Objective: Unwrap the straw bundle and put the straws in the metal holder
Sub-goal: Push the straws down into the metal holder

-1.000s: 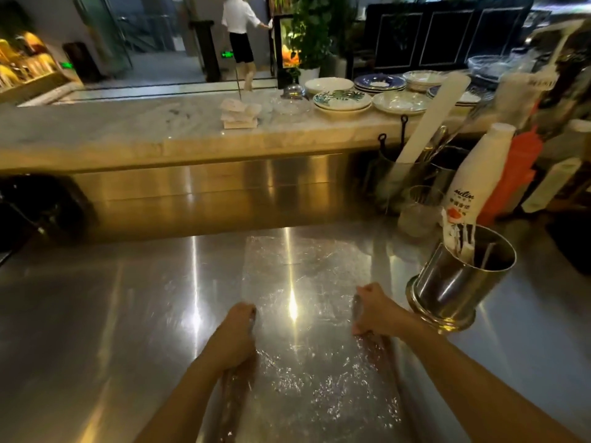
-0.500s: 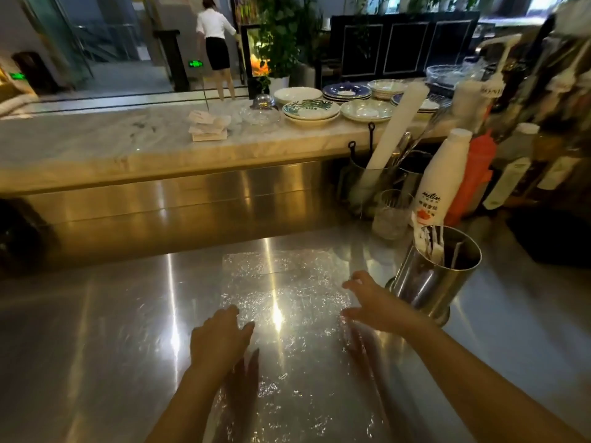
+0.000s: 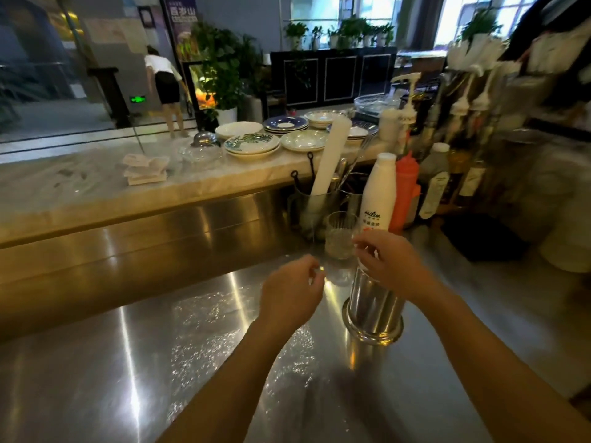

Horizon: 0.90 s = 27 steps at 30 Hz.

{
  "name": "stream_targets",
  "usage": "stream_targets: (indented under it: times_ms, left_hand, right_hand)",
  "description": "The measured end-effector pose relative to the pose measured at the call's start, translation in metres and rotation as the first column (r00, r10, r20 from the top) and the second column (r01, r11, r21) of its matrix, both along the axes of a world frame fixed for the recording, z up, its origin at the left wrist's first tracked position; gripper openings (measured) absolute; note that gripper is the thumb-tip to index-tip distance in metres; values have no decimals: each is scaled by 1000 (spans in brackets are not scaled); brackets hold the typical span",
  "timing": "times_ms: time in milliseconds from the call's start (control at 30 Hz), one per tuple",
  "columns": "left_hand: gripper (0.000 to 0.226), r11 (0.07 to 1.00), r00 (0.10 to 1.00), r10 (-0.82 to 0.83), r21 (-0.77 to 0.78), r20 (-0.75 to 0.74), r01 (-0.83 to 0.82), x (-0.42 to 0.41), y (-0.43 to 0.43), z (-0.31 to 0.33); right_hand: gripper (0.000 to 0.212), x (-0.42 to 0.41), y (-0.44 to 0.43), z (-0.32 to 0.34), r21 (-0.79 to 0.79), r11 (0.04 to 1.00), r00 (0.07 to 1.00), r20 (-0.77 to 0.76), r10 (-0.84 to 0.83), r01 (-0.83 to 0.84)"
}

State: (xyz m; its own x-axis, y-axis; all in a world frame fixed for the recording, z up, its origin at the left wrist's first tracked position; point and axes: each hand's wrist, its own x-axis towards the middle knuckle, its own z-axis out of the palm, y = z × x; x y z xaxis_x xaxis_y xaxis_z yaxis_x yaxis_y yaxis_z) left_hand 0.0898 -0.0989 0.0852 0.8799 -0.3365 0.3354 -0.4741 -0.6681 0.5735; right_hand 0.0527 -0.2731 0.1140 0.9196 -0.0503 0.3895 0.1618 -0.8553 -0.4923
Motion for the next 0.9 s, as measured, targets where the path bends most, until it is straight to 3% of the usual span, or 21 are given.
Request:
stream_targets:
  times_ms: [67,267,367,500,633,733,900]
  left_hand:
    - [22,994,996,-82,-77,17,83,2,-20,2]
    - [50,942,962,-266,-228,-61,246,9,-69,-3]
    - [57,943,951,-293,-192,-101,270,12,-81,-8]
    - [49,940,939,-327,-136,-105,313,12,-88,-17]
    - [41,925,933,-357,124,-40,359,12,-88,-26]
    - [44,895,917,-397,207,-26,394,17,-84,-24]
    - [36,956,951,-294,30,92,292,17,-82,-23]
  right_hand:
    - [17,-2,-13,-4,32,996,996,31,-88,87]
    - [46,3,-38,-21,63,978,968,-167,-188,201]
    - [45,5,-42,-25,12,986,974,-160,-160,164]
    - [19,6,-44,-29,-23,1000,964,-265,-11,5]
    - [24,6,-47,-29,-57,997,938,-346,25,-47]
    - [22,8,-51,-26,-115,991,916,-401,16,-68]
    - [29,16,-54,-18,-252,968,906,-408,-114,8]
